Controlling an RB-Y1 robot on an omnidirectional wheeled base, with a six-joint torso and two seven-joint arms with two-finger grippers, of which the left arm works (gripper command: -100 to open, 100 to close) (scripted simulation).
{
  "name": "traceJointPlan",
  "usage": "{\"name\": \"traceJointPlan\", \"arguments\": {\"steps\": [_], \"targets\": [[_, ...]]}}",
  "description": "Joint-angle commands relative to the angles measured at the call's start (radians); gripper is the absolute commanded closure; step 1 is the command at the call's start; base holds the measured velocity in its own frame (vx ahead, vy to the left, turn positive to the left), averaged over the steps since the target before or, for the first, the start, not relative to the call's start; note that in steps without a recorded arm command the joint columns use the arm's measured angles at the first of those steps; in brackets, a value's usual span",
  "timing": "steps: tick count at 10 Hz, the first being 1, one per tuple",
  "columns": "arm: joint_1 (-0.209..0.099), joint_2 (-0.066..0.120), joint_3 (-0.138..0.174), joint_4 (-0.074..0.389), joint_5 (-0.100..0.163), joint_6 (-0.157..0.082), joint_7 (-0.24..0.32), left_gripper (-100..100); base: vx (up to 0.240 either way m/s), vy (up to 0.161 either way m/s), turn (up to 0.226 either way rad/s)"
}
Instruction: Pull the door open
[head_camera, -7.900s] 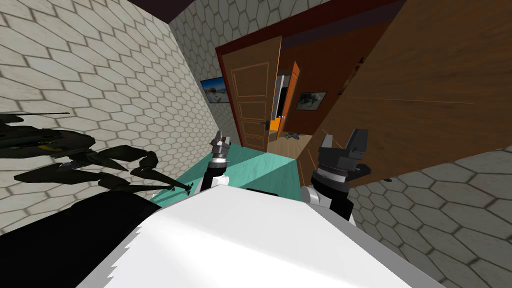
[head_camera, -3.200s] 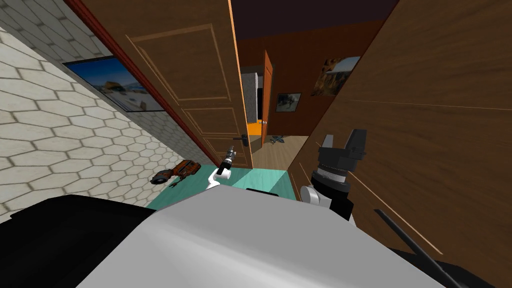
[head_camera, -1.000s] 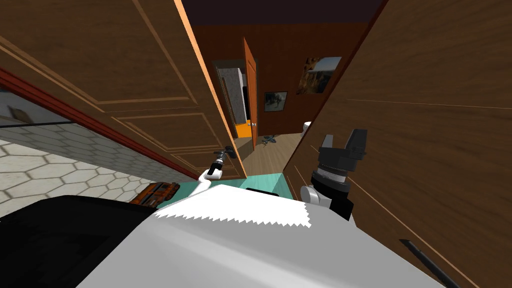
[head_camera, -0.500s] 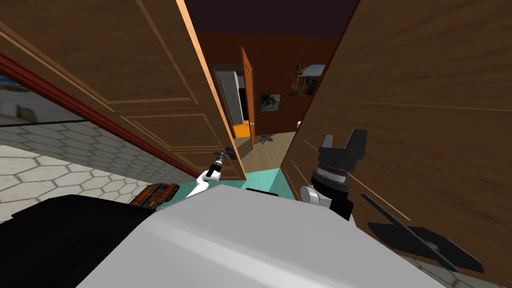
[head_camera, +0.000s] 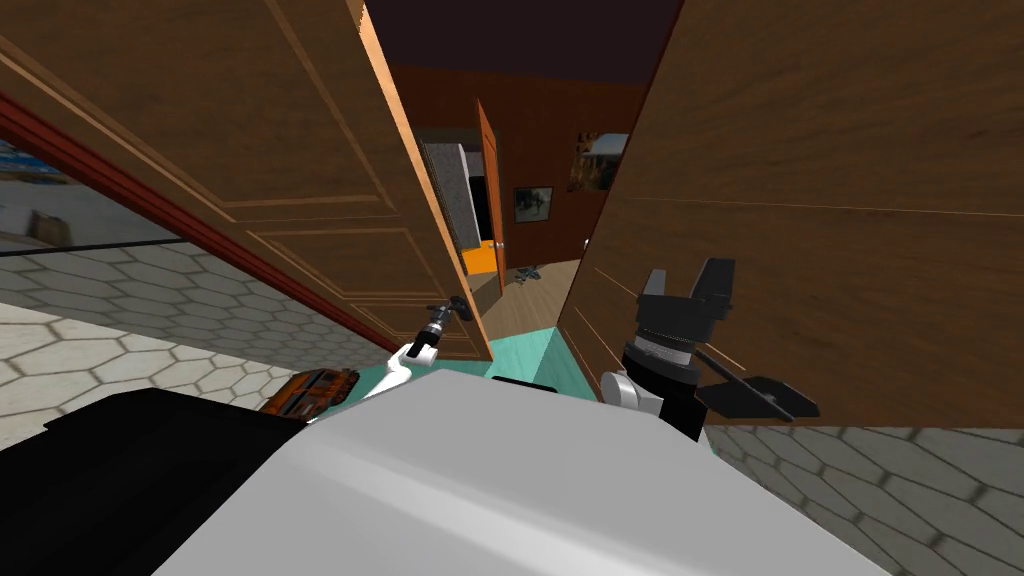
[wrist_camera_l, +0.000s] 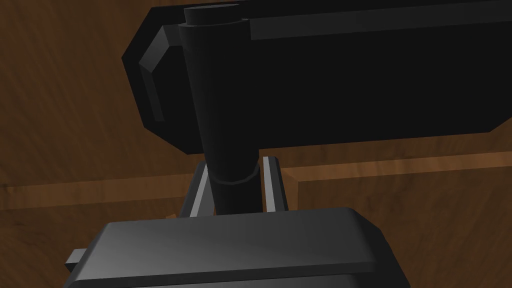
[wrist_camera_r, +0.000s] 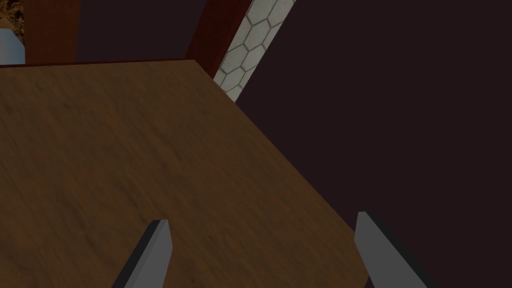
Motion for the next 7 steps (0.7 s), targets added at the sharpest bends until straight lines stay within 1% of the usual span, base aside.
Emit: {"name": "traceJointPlan", "arguments": {"steps": [1,2,3,5,6,7], "targets": [[0.024,0.016,-0.016,-0.014,-0.001,-0.020,0.018,100,-0.224,0.044,-0.118],[0.044,0.035,-0.029,-0.024,0.000,-0.039,0.034,100,-0.233,0.099,-0.153],[0.057,0.046,-0.037,-0.031,0.000,-0.051,0.045,100,-0.247,0.115,-0.168],[0.083,0.070,-0.053,-0.044,0.000,-0.075,0.066,100,-0.227,0.061,-0.121],[0.073,0.062,-0.049,-0.043,0.000,-0.060,0.058,100,-0.099,0.027,-0.030],[0.096,0.079,-0.061,-0.043,-0.001,-0.089,0.074,100,-0.147,0.028,-0.137]]}}
